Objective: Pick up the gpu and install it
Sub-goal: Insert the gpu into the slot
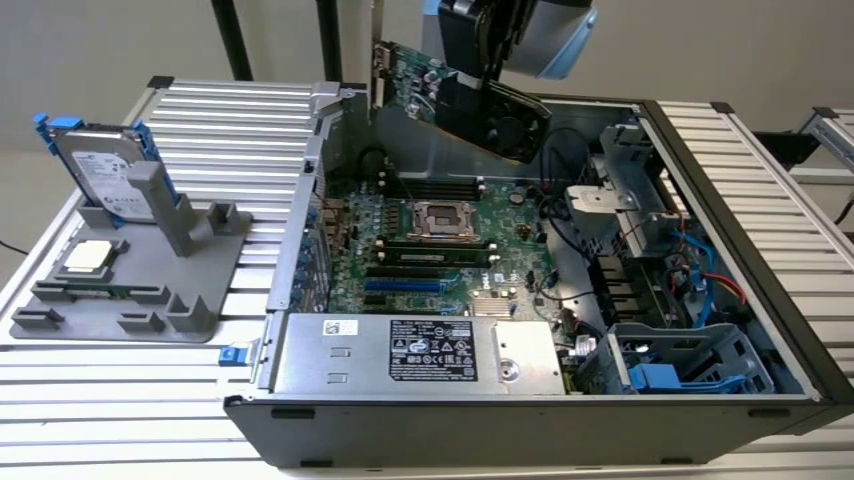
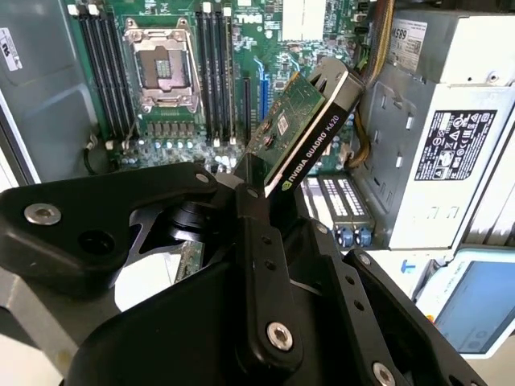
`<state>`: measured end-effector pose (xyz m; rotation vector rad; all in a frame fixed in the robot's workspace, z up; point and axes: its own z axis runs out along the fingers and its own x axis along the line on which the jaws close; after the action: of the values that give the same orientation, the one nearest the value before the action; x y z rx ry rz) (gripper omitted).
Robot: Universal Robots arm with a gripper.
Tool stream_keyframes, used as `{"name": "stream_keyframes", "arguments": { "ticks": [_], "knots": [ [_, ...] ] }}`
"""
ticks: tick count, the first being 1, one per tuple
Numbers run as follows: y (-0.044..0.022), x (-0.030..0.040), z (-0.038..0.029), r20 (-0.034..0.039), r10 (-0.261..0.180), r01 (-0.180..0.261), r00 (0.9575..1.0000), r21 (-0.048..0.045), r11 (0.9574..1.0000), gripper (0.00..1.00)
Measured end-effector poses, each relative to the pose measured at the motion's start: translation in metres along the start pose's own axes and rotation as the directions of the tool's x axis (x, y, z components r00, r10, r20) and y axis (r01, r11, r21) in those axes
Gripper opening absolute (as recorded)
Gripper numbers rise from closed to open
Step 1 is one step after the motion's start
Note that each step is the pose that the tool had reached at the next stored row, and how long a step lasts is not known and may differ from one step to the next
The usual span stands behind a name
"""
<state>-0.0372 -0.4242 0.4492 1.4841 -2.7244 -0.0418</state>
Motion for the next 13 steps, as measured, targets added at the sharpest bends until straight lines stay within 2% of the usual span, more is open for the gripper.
{"name": "stream_keyframes", "arguments": {
  "ticks": [6, 13],
  "knots": [
    [0.0, 0.0, 0.0, -0.0001, -0.003, 0.003, 1.0, 0.0, 1.0, 0.0],
    [-0.0001, -0.0001, 0.0, -0.0019, -0.043, 0.043, 0.9991, 0.0009, 0.9991, 0.0]
  ]
}}
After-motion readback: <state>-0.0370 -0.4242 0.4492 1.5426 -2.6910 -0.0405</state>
